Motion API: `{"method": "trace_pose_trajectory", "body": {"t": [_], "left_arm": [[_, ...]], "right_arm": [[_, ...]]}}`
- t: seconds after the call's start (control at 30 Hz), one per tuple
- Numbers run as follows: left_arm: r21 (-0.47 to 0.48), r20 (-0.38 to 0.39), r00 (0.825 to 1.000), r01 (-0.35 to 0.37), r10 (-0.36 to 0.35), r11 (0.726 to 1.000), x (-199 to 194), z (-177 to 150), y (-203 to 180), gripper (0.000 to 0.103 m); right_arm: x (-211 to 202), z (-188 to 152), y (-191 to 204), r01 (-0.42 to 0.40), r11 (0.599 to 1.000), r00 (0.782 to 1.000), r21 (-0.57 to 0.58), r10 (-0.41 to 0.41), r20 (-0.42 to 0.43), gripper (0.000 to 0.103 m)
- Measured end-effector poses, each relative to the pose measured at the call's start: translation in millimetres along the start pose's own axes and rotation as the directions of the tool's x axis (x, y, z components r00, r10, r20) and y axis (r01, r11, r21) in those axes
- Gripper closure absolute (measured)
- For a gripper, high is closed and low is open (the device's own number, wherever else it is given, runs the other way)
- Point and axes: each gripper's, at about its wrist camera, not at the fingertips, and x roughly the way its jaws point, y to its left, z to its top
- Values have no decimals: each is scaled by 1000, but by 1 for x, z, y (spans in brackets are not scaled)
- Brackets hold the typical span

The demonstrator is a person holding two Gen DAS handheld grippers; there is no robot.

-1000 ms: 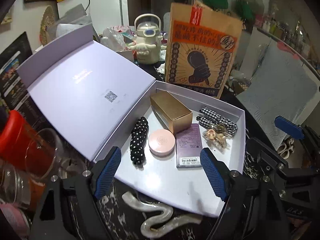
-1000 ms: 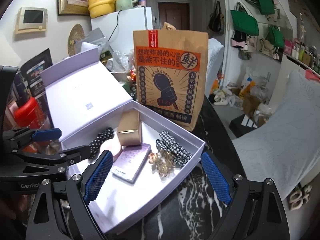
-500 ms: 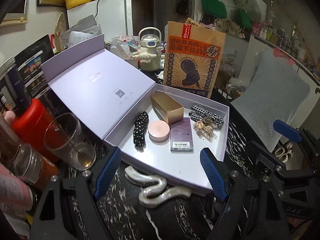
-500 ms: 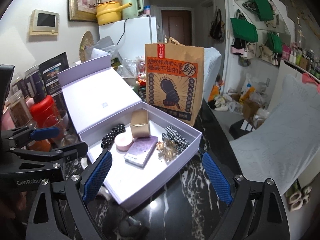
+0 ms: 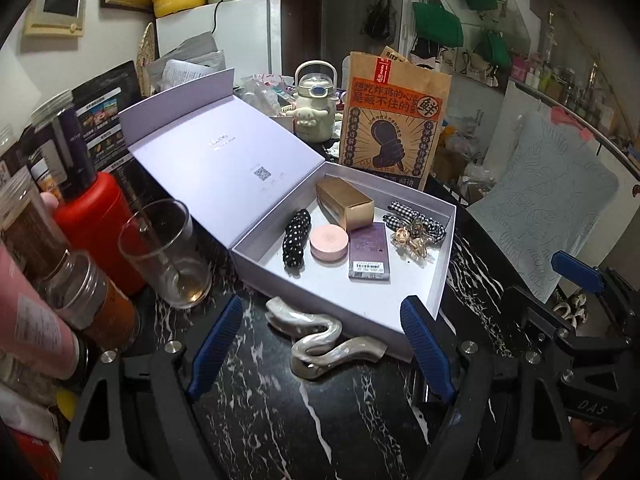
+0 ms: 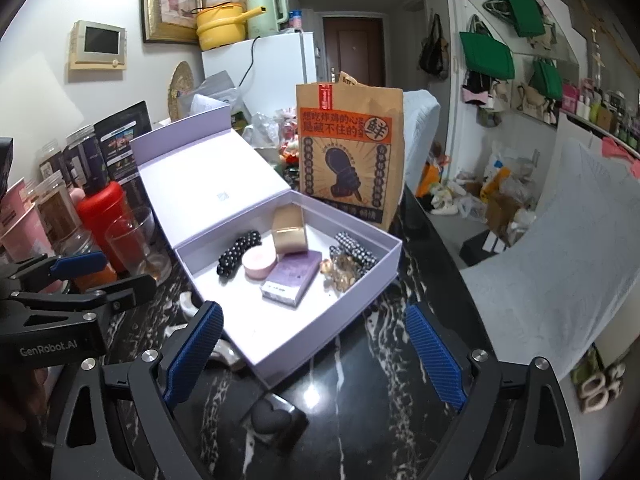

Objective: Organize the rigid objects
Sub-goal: 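Grasp the black heart-shaped compact with the right tool while the left tool approaches the white claw clips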

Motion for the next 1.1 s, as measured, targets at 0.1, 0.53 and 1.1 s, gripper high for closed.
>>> {"method": "trace_pose_trajectory", "body": {"t": [0.1, 0.53, 1.1], "left_arm": [[-7, -3, 1000, 1, -1, 1000, -2, -6, 3, 22], [-20, -2, 1000, -18, 18, 1000, -4, -30, 19, 22], [-18, -25, 998, 64, -64, 998, 22, -61, 25, 22]], "right_arm": [[-3, -6, 0, -6, 1000, 1000, 3, 6, -4, 9], [2, -31, 14, -34, 999, 999, -20, 33, -32, 5], [40, -74, 24, -80, 995, 987, -52, 72, -146, 1]]}}
